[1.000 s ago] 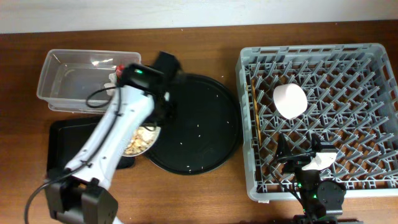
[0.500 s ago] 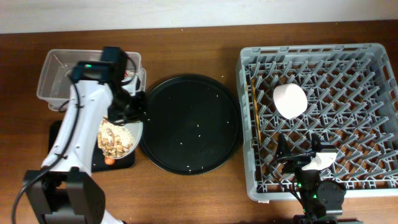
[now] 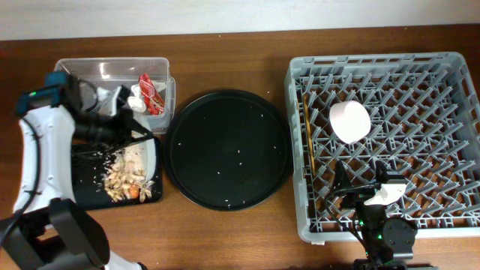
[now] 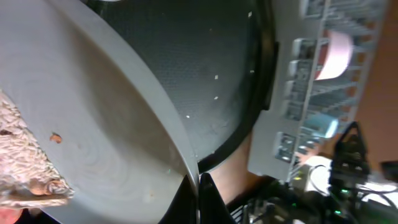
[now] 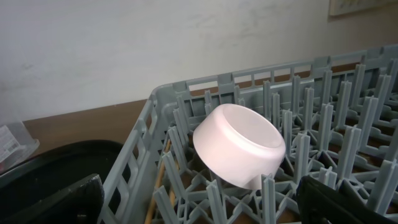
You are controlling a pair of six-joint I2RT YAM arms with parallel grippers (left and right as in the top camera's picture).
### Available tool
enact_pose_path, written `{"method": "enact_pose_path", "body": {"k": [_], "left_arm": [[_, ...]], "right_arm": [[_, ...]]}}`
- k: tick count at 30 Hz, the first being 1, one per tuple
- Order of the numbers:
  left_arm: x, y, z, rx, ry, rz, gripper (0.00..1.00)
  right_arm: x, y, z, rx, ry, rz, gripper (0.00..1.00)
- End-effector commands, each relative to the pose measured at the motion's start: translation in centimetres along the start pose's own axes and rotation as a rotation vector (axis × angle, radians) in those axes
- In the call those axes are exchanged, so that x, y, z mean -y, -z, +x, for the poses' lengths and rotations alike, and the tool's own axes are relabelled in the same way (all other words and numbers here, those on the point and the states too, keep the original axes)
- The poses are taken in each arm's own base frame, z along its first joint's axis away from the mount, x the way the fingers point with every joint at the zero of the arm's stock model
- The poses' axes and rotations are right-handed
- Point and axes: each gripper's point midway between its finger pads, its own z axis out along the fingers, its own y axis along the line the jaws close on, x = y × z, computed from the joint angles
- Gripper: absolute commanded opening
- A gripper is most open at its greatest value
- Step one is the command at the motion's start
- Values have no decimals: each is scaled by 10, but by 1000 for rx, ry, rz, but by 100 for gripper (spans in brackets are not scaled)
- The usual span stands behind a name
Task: Sort waste into correct bins and load items into the dishwasher rack
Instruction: 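Carry the white plate over the black tray and tip the rice out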
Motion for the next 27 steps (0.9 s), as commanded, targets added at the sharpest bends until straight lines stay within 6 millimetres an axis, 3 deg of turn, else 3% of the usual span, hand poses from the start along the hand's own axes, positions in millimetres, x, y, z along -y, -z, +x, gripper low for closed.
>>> {"method": "enact_pose_path", "body": {"k": [1,6,12,19,27], "left_arm": [[-1,11,6,55,-20,112,1],[-11,35,7,135,9,144,0],[-3,72,6,280,-39,210,1],[-8,79,14,377,-91,335,0],[-26,86,20,438,-4,373,1]], "right_arm": [[0,0,2,0,6,-5,98],[0,0,2,0,6,-5,98],[0,0,2,0,6,-5,98],[0,0,2,0,6,-5,98],[0,0,2,0,6,-5,98]]}}
